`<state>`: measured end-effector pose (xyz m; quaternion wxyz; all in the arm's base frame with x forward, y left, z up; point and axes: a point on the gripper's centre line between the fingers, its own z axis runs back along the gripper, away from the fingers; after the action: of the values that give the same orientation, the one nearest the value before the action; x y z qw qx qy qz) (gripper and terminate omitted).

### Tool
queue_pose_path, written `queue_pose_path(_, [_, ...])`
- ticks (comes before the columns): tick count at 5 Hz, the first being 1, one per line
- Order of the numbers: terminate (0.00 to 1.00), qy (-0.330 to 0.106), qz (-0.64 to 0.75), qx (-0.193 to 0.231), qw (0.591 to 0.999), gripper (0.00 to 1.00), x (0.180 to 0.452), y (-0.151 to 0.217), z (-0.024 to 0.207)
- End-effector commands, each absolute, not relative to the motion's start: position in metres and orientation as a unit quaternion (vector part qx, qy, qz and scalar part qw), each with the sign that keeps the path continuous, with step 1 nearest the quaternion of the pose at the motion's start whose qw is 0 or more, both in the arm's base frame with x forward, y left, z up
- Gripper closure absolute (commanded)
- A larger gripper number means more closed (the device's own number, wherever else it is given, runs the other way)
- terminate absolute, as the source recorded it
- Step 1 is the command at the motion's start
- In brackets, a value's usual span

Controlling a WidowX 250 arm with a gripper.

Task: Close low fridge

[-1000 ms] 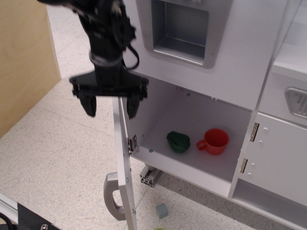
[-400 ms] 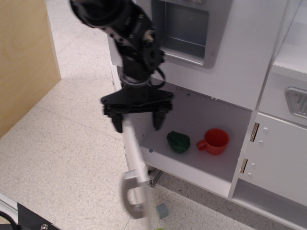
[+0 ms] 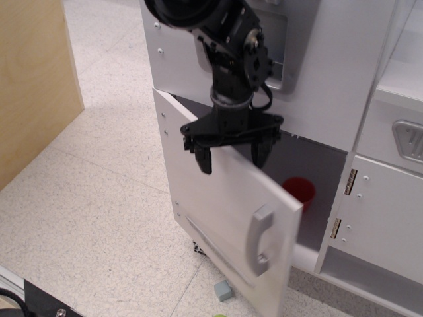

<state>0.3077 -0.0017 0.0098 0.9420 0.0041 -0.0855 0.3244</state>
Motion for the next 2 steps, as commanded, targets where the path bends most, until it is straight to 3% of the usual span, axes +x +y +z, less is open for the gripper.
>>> queue_pose_path(1, [0.0,-0.101,0.33,-0.009,0.938,0.0,0.321,-0.011,0.03])
queue_pose_path(2, [0.0,-0.107,0.322,-0.036,0.94,0.0,0.319,-0.019,0.053])
